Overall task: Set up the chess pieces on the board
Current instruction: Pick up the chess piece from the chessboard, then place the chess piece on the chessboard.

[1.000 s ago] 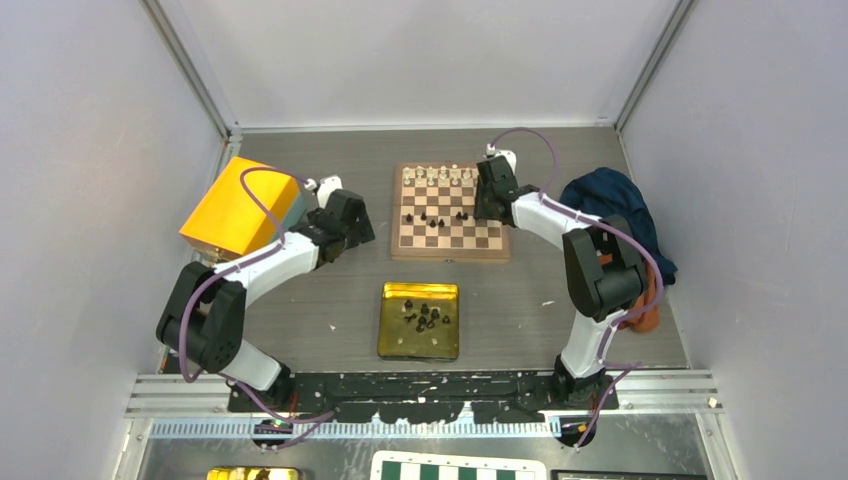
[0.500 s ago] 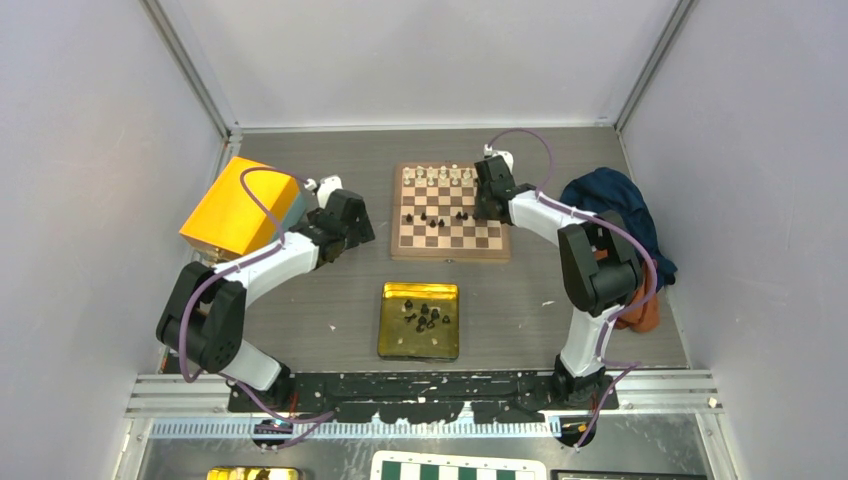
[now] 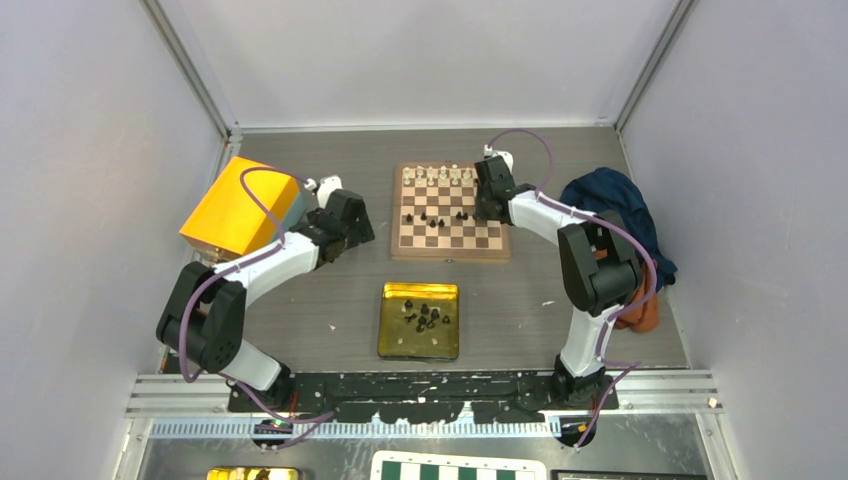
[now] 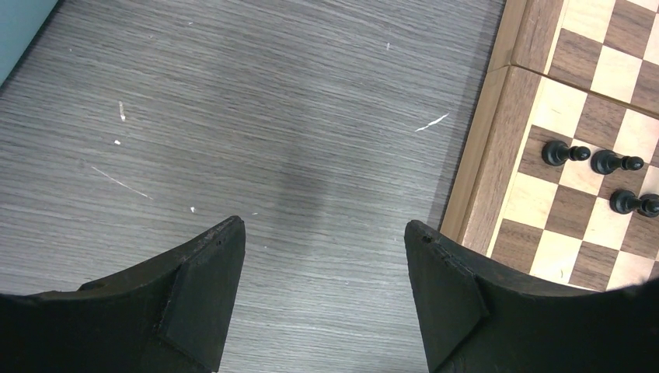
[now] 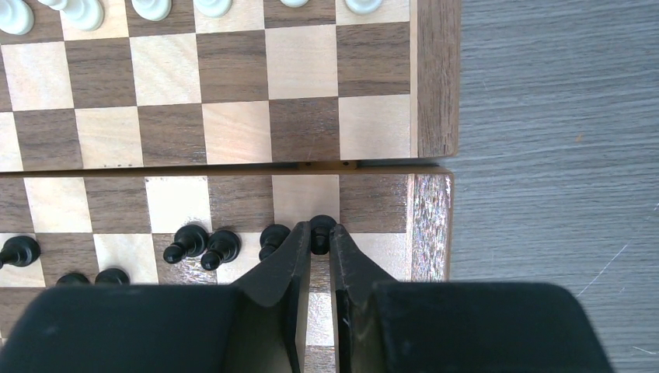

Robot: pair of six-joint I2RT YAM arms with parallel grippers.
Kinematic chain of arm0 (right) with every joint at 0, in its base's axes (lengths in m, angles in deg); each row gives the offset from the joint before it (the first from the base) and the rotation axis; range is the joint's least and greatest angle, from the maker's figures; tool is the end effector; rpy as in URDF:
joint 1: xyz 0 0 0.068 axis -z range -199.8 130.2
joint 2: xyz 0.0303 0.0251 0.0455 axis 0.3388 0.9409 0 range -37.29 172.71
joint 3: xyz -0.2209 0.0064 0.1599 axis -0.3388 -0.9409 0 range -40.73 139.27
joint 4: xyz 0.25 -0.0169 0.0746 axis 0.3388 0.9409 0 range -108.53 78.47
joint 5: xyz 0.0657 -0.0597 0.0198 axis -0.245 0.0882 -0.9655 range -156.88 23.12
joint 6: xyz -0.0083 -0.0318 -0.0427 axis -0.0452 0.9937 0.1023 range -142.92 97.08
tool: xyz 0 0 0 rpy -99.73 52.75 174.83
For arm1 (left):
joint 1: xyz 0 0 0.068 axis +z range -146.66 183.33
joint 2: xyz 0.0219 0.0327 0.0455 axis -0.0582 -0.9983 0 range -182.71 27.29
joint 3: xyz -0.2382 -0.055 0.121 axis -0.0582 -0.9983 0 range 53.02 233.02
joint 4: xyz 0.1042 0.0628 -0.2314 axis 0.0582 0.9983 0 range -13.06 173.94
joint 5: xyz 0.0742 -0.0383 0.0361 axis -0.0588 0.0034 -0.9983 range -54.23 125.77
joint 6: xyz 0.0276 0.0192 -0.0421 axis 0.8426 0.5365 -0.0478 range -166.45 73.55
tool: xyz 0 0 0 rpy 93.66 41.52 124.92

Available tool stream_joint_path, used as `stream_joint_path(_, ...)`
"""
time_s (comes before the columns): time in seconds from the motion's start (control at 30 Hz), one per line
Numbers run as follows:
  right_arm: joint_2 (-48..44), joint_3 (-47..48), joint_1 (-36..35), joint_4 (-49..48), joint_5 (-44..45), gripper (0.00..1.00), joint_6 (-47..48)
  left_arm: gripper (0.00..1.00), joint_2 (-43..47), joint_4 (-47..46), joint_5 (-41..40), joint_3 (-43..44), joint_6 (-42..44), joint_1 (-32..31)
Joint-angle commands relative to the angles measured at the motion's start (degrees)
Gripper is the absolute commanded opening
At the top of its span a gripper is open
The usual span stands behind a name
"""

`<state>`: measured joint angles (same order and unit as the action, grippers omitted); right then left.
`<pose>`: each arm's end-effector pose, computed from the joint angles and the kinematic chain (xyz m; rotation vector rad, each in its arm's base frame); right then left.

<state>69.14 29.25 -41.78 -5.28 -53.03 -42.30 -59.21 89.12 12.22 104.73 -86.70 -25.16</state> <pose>0.3719 0.1409 0.1866 0.0525 2.4045 0.0383 0.2810 -0.1364 0.2085 -0.4237 2.2689 -0.1160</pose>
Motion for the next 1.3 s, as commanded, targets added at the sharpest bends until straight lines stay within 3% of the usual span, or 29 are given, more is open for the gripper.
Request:
stream_joint_path(0.0, -3.4, 1.2, -0.2, -2.1, 1.4, 0.07, 0.6, 0.76, 0.6, -2.6, -2.2, 0.9, 0.0, 0.0)
stream_joint_path(0.27, -7.7, -1.5, -0.2, -1.0, 2.7, 0.02, 0.9, 0.76, 0.9, -2.1, -2.4, 0.8, 0.2, 0.0)
stream_joint_path(0.77, -16.3, -11.3, -0.2, -0.2, 3.6, 0.02, -1.2, 0.76, 1.8, -1.1, -2.1, 0.7, 0.4, 0.0)
stream_joint_path(1.27, -13.9, -12.3, -0.3, -1.8, 2.6, 0.02, -1.5, 0.76, 1.3, -1.2, -1.8, 0.6, 0.0, 0.0)
